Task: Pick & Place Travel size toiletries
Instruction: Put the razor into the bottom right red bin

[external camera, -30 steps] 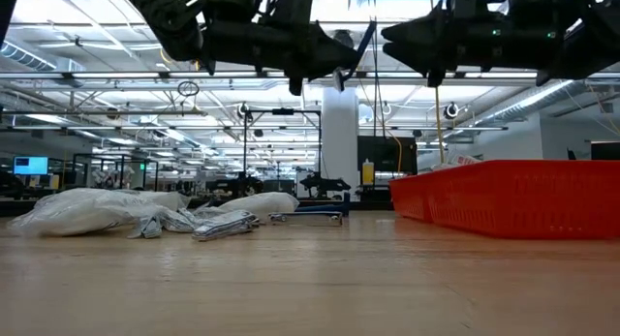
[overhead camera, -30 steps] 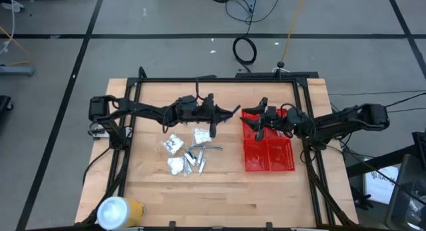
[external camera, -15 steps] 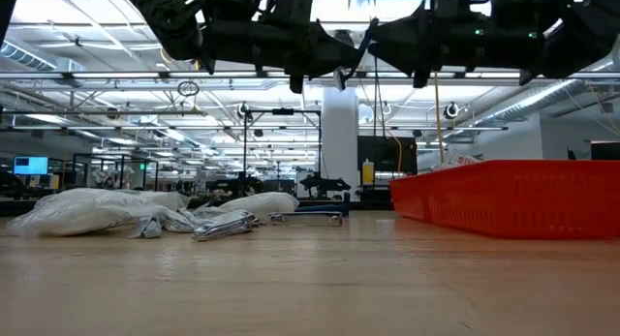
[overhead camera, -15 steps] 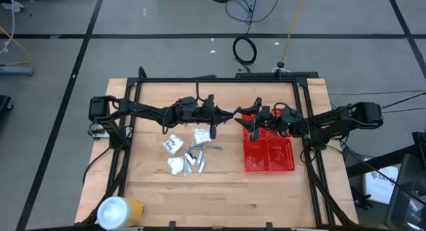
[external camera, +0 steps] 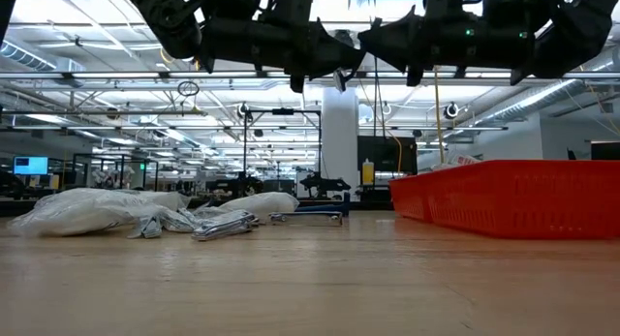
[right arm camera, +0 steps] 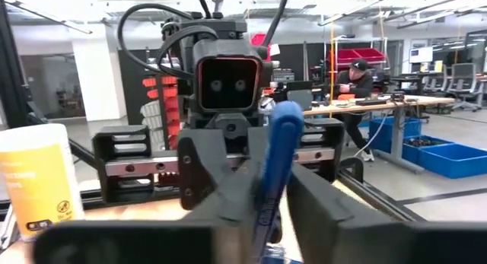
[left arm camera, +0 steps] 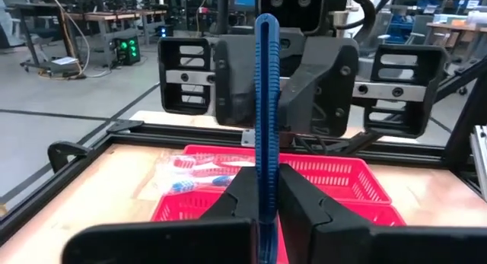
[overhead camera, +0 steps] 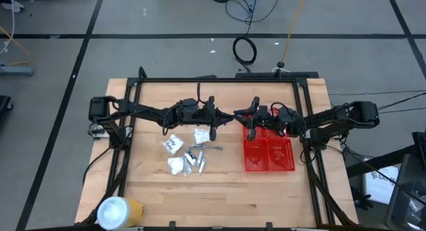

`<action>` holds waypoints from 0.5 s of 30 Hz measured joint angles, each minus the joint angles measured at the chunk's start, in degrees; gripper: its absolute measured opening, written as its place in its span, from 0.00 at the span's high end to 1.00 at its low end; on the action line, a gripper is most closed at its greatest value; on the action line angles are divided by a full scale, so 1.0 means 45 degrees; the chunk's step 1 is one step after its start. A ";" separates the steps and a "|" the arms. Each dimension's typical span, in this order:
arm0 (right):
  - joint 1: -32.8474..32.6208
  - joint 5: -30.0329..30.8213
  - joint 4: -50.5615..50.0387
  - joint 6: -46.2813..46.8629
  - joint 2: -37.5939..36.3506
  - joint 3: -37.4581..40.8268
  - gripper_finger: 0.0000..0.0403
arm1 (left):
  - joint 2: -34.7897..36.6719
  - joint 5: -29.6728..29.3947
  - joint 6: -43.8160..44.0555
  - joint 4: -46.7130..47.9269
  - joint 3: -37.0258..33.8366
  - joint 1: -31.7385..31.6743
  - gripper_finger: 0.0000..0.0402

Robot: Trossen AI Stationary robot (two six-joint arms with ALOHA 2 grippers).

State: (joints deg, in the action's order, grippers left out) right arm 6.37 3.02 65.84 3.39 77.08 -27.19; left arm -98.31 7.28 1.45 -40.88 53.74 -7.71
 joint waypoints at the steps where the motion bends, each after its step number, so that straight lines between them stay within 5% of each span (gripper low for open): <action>1: -0.0005 -0.0025 -0.0003 0.0008 0.0000 -0.0002 0.92 | 0.0001 0.0006 -0.0107 0.0003 0.0000 -0.0004 0.97; 6: 0.0000 0.0035 -0.0046 -0.0235 0.0000 -0.0006 0.94 | 0.0001 -0.0547 -0.0204 0.0036 0.0010 0.0032 0.90; 15: 0.0005 0.0065 -0.2381 -0.1052 -0.2113 -0.0011 0.94 | 0.0625 -0.0741 -0.0979 0.0208 0.0015 0.0435 0.47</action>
State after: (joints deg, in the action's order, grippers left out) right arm 6.39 3.31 55.12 -1.34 67.57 -27.24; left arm -95.50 3.94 -2.95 -39.95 53.80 -5.75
